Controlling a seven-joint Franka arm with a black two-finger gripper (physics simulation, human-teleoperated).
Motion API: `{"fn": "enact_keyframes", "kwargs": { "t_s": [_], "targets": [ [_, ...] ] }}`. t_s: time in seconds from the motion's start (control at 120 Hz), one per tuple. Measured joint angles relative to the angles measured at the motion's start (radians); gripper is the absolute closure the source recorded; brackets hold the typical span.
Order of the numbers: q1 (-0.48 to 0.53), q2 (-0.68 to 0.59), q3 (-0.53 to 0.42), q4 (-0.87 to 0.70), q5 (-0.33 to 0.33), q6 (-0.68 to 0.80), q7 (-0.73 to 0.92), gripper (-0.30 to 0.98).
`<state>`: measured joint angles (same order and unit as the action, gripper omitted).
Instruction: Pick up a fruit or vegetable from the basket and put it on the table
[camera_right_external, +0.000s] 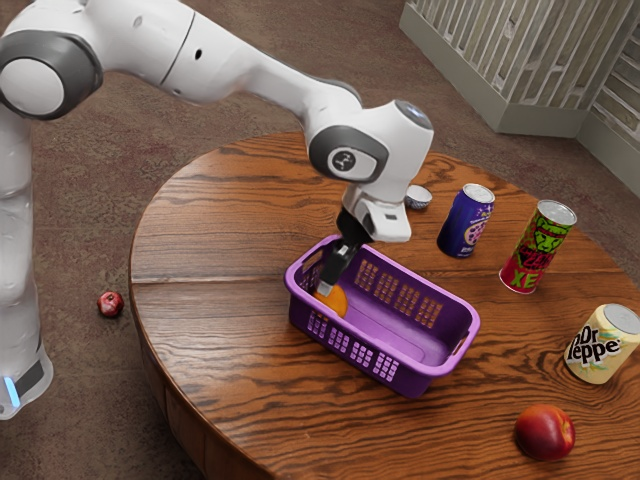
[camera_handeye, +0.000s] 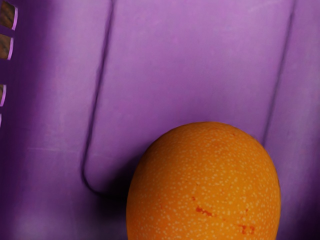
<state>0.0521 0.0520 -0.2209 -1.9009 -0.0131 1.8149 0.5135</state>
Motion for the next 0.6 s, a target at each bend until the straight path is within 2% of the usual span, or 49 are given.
{"fn": "enact_keyframes", "kwargs": {
  "t_s": [0.25, 0.6],
  "targets": [
    [0.003, 0.006, -0.039, -0.009, -0.007, 0.009, -0.009, 0.00],
    [0.017, 0.029, -0.047, -0.052, -0.003, 0.056, -0.027, 0.02]
  ]
}}
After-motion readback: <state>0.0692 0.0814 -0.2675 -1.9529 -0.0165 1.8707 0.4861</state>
